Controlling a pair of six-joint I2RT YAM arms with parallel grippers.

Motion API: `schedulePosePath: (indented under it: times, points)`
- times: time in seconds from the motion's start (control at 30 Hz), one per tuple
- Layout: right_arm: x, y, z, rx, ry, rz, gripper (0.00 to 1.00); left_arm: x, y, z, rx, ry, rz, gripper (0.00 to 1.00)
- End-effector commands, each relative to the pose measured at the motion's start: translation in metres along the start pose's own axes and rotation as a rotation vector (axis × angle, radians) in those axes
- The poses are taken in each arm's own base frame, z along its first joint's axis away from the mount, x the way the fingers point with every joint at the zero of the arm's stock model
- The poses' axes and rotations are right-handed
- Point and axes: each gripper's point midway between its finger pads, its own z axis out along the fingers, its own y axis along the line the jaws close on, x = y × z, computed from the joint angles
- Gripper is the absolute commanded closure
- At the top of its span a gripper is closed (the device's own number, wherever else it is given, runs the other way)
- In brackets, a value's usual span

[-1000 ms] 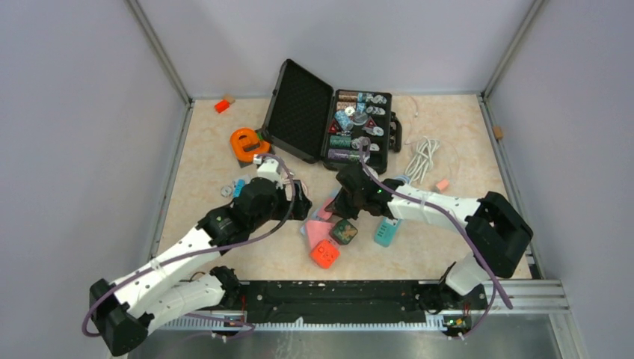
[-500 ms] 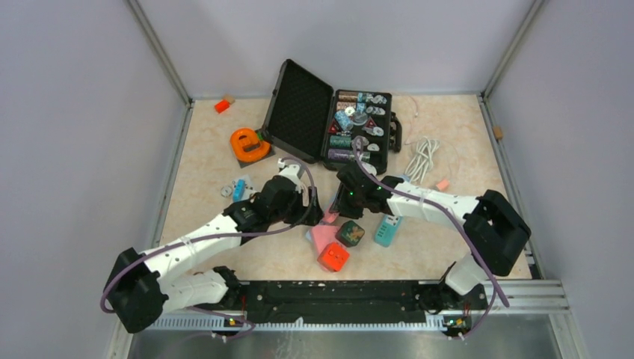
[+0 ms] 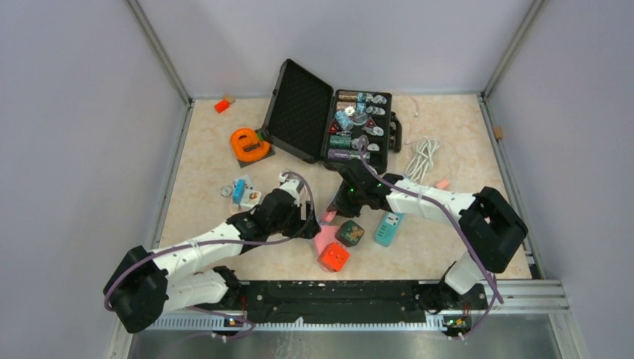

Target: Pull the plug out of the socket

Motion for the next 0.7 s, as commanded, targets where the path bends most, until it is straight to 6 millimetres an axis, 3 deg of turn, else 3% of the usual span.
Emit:
schedulePosePath:
  times: [0.0,0.13,0.37,0.53,0.67]
  points:
    - [0.001,0.027,-0.008,-0.112,0.037,0.116,0.75,-0.009,-0.015,-0.001,0.090,-0.054,0.019,0.19]
    - [0.005,0.030,-0.007,-0.133,0.070,0.167,0.75,-0.005,-0.013,0.000,0.095,-0.051,0.035,0.19]
    - [0.006,0.031,-0.009,-0.149,0.075,0.206,0.72,0.011,-0.006,0.003,0.097,-0.004,0.053,0.37]
    - [0.006,0.027,-0.009,-0.147,0.062,0.222,1.00,0.014,-0.004,0.005,0.085,0.011,0.059,0.41]
    - [0.006,0.029,-0.012,-0.165,0.066,0.230,1.00,0.018,0.005,0.008,0.032,0.041,0.053,0.45]
